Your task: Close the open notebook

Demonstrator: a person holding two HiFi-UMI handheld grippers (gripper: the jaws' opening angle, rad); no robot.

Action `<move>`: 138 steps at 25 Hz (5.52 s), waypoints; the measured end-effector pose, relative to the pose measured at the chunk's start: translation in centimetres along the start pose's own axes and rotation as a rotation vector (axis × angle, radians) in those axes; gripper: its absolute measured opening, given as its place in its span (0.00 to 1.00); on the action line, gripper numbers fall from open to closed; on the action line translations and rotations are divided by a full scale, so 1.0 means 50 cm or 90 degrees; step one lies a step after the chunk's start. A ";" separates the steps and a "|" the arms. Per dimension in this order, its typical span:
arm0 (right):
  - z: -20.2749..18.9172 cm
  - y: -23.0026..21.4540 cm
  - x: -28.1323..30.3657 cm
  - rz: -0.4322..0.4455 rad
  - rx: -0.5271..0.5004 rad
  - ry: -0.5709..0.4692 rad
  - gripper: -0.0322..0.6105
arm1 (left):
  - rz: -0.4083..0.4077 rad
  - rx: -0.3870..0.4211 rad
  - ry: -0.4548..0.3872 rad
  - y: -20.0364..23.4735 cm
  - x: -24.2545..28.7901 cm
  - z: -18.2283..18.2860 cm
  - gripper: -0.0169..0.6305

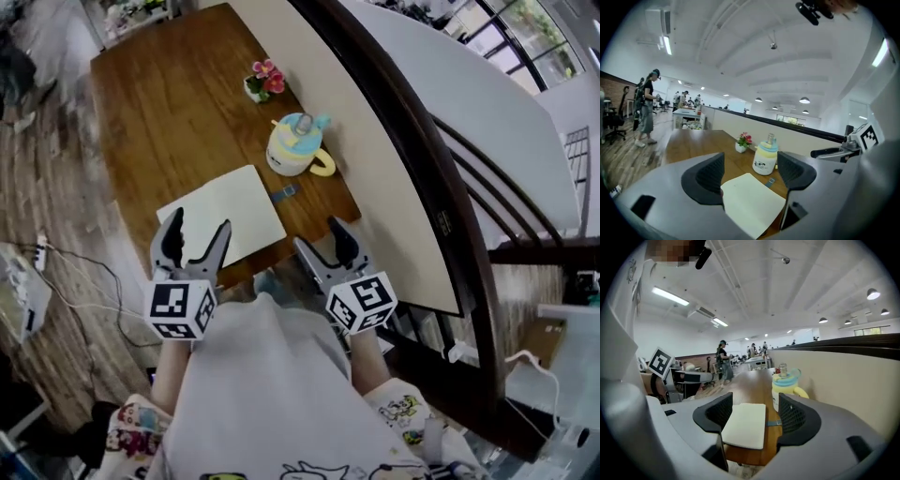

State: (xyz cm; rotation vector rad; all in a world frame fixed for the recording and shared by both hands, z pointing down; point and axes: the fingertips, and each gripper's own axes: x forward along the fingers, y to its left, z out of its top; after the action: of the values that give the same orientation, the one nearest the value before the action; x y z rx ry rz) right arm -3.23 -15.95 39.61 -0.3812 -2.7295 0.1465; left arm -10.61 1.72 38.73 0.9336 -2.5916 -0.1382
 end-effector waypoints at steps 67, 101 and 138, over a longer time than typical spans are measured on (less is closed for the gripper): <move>-0.222 0.055 0.255 0.302 -0.095 0.295 0.47 | 0.231 -0.249 0.066 0.069 -0.054 -0.259 0.53; -0.339 -0.009 0.314 0.260 -0.167 0.494 0.47 | 0.235 -0.397 0.102 0.051 -0.055 -0.390 0.53; -0.336 -0.010 0.314 0.244 -0.164 0.520 0.47 | 0.123 -0.819 -0.074 -0.020 -0.025 -0.416 0.53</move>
State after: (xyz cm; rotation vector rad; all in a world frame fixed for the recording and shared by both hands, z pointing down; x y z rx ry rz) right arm -10.92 -11.18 60.73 -0.8238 -1.8485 -0.2214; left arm -1.14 2.47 57.29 0.1709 -1.9677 -1.5681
